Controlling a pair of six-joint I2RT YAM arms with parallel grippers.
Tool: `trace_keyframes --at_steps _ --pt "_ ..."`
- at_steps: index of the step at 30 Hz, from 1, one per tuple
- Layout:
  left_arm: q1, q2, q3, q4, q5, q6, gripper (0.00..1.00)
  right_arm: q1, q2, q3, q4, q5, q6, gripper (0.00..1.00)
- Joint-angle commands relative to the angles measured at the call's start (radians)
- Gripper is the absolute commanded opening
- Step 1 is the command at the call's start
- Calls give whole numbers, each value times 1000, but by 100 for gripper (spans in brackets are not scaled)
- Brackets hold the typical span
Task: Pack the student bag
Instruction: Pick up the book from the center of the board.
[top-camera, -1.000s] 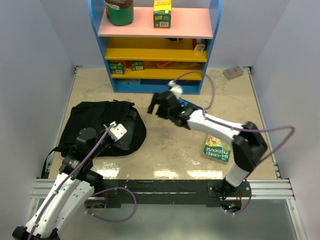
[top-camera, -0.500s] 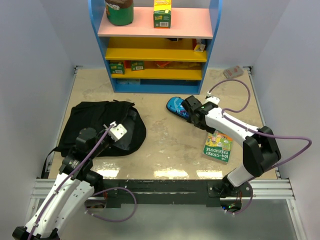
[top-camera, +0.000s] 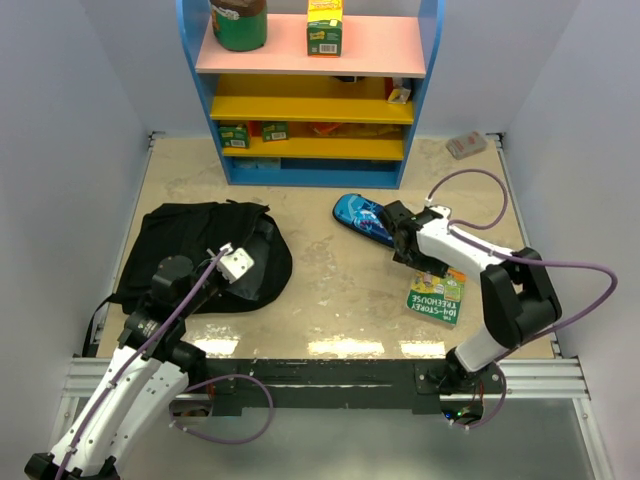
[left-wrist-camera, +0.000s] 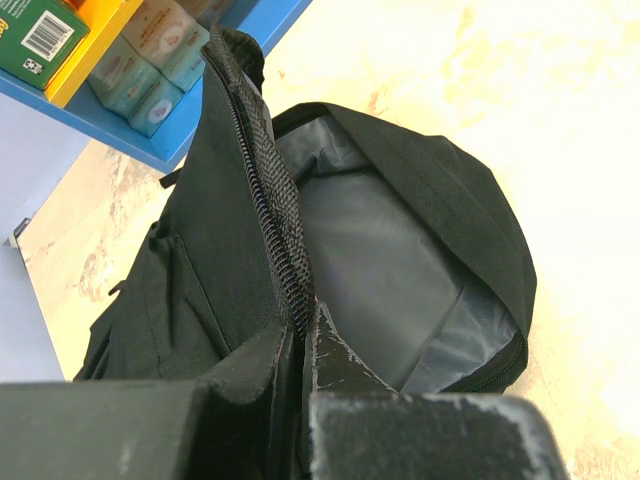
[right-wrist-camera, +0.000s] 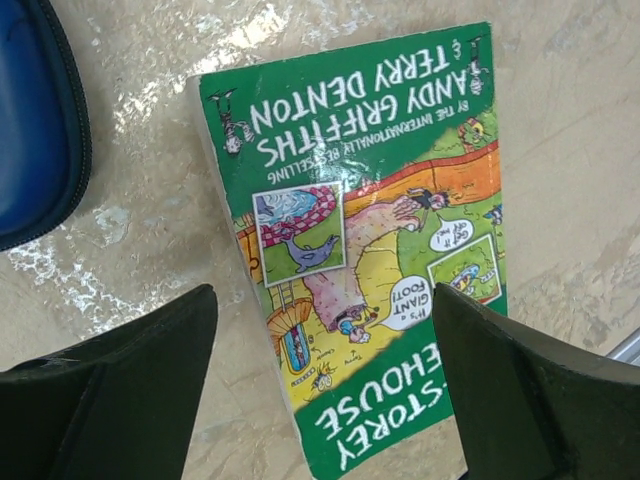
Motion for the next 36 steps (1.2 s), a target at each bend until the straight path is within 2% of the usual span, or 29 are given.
trace_keyframes --at_steps 1,6,9,10,12,13,15,18,21,25,28,31,36 --pt "-1 -108 26 66 50 -9 0 1 55 -22 58 -32 -60 87" --pt "-1 -103 32 70 47 -10 0 -1 107 -55 110 -74 -80 83" --pt "-1 -99 38 74 45 -9 0 -1 141 -52 135 -113 -91 70" --pt "-1 -97 41 74 44 -9 0 1 144 -55 154 -126 -95 52" --pt "-1 -96 44 74 41 -6 0 -1 145 -74 185 -181 -100 32" --pt "-1 -94 44 74 39 -6 0 -1 147 -81 217 -205 -103 15" --pt "-1 -94 47 73 36 -4 0 -1 150 -103 254 -279 -106 0" --pt "-1 -93 50 71 35 -2 0 7 156 -126 312 -330 -115 0" --pt "-1 -88 50 77 28 -2 0 91 138 -109 348 -376 -89 0" --pt "-1 -80 44 83 25 -9 0 388 130 36 305 -376 15 0" --pt "-1 -83 42 79 18 -10 0 511 119 159 256 -364 67 0" --pt "-1 -97 44 68 7 -2 0 574 73 259 201 -345 93 0" --pt "-1 -119 47 57 -2 1 0 608 -55 363 182 -331 89 0"
